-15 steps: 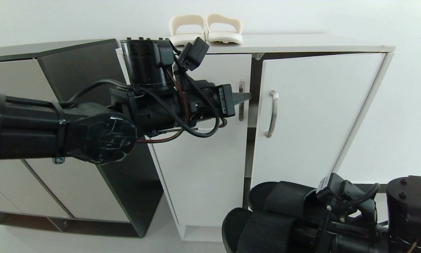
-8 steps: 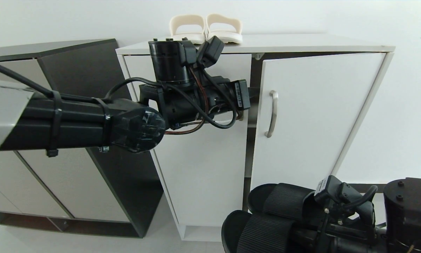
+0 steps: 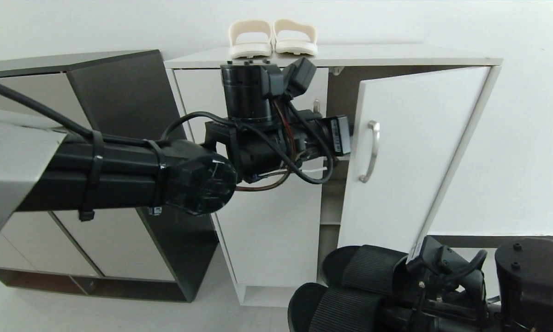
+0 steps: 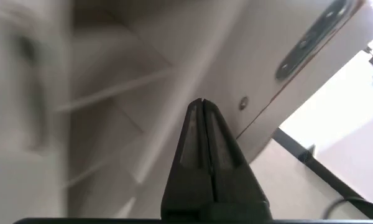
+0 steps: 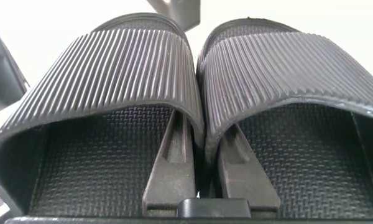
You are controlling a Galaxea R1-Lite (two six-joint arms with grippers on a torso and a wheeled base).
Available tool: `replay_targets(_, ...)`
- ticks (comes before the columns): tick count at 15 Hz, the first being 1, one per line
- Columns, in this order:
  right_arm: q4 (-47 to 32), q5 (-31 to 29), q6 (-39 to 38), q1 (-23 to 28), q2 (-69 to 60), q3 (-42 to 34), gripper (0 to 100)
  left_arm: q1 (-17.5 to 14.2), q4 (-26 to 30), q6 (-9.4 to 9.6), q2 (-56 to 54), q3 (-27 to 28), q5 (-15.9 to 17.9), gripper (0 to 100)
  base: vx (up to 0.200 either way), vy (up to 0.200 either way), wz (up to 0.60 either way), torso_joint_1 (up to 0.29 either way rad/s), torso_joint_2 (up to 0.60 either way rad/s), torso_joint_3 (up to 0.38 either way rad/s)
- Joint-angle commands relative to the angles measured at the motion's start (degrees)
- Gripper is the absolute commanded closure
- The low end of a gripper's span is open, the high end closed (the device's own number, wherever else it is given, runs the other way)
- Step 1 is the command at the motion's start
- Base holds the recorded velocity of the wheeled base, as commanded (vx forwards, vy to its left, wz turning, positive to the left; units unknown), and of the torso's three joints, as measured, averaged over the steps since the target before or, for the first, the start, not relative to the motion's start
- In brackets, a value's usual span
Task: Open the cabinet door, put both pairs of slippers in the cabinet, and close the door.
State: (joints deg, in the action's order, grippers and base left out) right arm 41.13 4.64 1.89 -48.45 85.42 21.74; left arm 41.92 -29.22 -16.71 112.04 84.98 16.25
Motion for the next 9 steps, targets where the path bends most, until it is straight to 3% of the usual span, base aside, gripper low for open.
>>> replay_targets(1,0.0,0.0,0.0,-0.9,0.1,-0.5,100,5.1,-3.3,0.19,-1.4,-3.2,-0.8,100,-0.200,0.000,0.00,-0.002,0.00,0.002)
replay_targets(2,0.0,0.0,0.0,-1.4,0.0,-0.6,100,6.7,-4.5,0.45,-1.4,-3.9,-0.9,100,-0.200,0.000,0.00,-0.007,0.00,0.002)
replay_targets(4,0.0,-0.1,0.0,-1.5,0.0,-0.7,100,6.5,-4.8,1.07,-1.4,-3.8,-0.9,100,-0.200,0.000,0.00,0.002,0.00,0.005)
replay_targets(7,0.1,-0.1,0.0,-1.5,0.3,-0.7,100,3.1,-5.3,1.16,-3.9,-5.4,-1.0,100,-0.200,0.000,0.00,0.001,0.01,0.002)
replay_targets(9,0.2,-0.1,-0.1,-1.2,0.4,-0.6,100,1.4,-6.3,1.16,-8.2,-8.6,-2.1,100,0.000,0.000,0.00,0.000,0.00,0.000)
